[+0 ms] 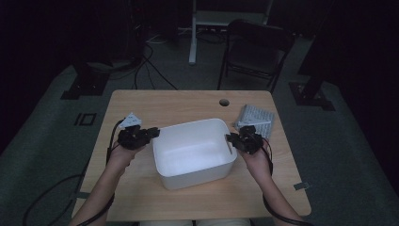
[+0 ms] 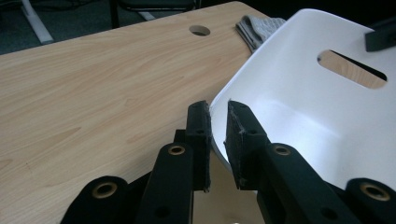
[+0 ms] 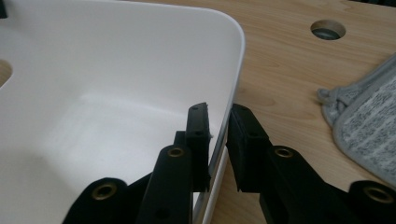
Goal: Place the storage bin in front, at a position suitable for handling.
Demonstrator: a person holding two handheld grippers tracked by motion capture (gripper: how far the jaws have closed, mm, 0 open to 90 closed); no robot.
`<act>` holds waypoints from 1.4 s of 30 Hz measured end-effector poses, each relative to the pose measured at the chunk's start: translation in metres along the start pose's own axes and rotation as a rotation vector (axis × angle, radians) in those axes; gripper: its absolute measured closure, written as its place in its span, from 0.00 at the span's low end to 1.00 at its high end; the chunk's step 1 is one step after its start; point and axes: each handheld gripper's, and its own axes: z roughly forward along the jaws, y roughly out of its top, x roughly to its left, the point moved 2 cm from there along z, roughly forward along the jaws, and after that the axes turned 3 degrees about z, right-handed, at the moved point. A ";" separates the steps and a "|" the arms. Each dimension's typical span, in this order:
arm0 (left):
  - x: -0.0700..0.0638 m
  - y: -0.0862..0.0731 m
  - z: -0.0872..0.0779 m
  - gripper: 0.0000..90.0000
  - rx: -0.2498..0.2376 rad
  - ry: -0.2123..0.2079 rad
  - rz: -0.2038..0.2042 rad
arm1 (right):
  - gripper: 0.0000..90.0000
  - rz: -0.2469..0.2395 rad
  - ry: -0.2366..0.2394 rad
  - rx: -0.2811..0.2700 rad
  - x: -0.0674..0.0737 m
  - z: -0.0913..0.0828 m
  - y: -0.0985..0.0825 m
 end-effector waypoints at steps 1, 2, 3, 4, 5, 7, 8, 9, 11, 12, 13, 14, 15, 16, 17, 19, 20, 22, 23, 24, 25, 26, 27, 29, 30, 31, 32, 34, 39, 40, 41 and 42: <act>-0.001 0.000 -0.001 0.89 0.004 0.002 0.005 | 0.89 0.000 0.000 0.000 -0.001 0.002 0.002; -0.001 0.000 -0.001 0.89 0.009 0.003 0.005 | 0.89 0.004 -0.002 0.000 -0.002 0.003 0.002; -0.001 0.000 -0.001 0.89 0.009 0.003 0.005 | 0.89 0.004 -0.002 0.000 -0.002 0.003 0.002; -0.002 -0.001 -0.003 0.89 0.011 0.010 -0.008 | 0.90 0.007 0.000 0.002 -0.004 0.005 0.005; -0.002 -0.001 -0.003 0.89 0.011 0.010 -0.008 | 0.91 0.010 -0.004 0.003 -0.004 0.006 0.006; -0.005 -0.001 -0.004 0.89 0.013 0.017 -0.020 | 0.92 0.004 -0.013 0.001 -0.005 0.008 0.008; -0.006 -0.002 -0.005 0.89 0.012 0.017 -0.027 | 0.92 0.007 -0.016 0.001 -0.005 0.009 0.009; -0.006 -0.002 -0.005 0.89 0.012 0.017 -0.027 | 0.92 0.007 -0.016 0.001 -0.005 0.009 0.009; -0.008 -0.003 -0.006 0.89 0.011 0.018 -0.035 | 0.94 0.016 -0.015 -0.003 -0.008 0.012 0.012; -0.009 -0.003 -0.007 0.88 0.009 0.020 -0.033 | 0.95 0.027 -0.010 -0.002 -0.010 0.013 0.013; -0.009 -0.003 -0.007 0.88 0.009 0.020 -0.033 | 0.95 0.027 -0.010 -0.002 -0.010 0.013 0.013; -0.011 -0.004 -0.007 0.88 0.005 0.017 -0.035 | 0.95 0.037 -0.006 -0.004 -0.013 0.015 0.015; -0.011 -0.004 -0.007 0.88 0.005 0.017 -0.035 | 0.95 0.037 -0.006 -0.004 -0.013 0.015 0.015; -0.014 -0.004 -0.007 0.88 0.005 0.029 -0.025 | 0.95 0.033 -0.012 -0.004 -0.013 0.016 0.016; -0.016 -0.004 -0.007 0.85 0.013 0.040 -0.016 | 0.95 0.031 -0.014 -0.003 -0.012 0.016 0.016; -0.019 -0.005 -0.007 0.79 0.027 0.046 -0.008 | 0.95 0.029 -0.019 -0.003 -0.012 0.016 0.016; -0.020 -0.006 -0.007 0.76 0.027 0.043 -0.014 | 0.95 0.028 -0.020 -0.002 -0.011 0.016 0.016; -0.022 -0.007 -0.008 0.75 0.033 0.047 -0.026 | 0.95 0.029 -0.020 -0.002 -0.011 0.015 0.016; -0.022 -0.007 -0.008 0.70 0.033 0.047 -0.026 | 0.95 0.029 -0.020 -0.002 -0.011 0.015 0.016; -0.024 -0.008 -0.009 0.69 0.037 0.048 -0.038 | 0.95 0.029 -0.019 -0.006 -0.011 0.015 0.015; -0.024 -0.008 -0.009 0.68 0.037 0.048 -0.038 | 0.95 0.027 -0.020 -0.007 -0.011 0.015 0.015; -0.026 -0.009 -0.009 0.67 0.040 0.055 -0.051 | 0.95 0.028 -0.020 -0.008 -0.011 0.015 0.015; -0.026 -0.009 -0.009 0.67 0.040 0.055 -0.051 | 0.95 0.028 -0.020 -0.008 -0.011 0.015 0.015; -0.027 -0.010 -0.008 0.70 0.032 0.059 -0.060 | 0.95 0.029 -0.021 -0.009 -0.011 0.015 0.015; -0.027 -0.009 -0.008 0.72 0.020 0.085 -0.060 | 0.95 0.030 -0.019 -0.009 -0.011 0.015 0.015; -0.027 -0.009 -0.008 0.76 0.020 0.085 -0.060 | 0.95 0.030 -0.019 -0.009 -0.011 0.015 0.015; -0.028 -0.008 -0.006 0.79 0.012 0.119 -0.055 | 0.95 0.029 -0.014 -0.010 -0.012 0.014 0.014; -0.031 -0.007 -0.005 0.83 0.013 0.152 -0.037 | 0.95 0.029 -0.014 -0.012 -0.012 0.014 0.014; -0.032 -0.008 -0.002 0.84 -0.006 0.169 -0.054 | 0.94 0.039 0.000 -0.011 -0.013 0.012 0.012; -0.032 -0.008 0.000 0.85 -0.008 0.172 -0.059 | 0.94 0.042 0.005 -0.013 -0.013 0.012 0.011; -0.032 -0.008 0.000 0.85 -0.008 0.172 -0.059 | 0.94 0.042 0.005 -0.013 -0.013 0.012 0.011; -0.032 -0.008 0.001 0.85 -0.008 0.179 -0.063 | 0.93 0.043 0.010 -0.015 -0.012 0.011 0.010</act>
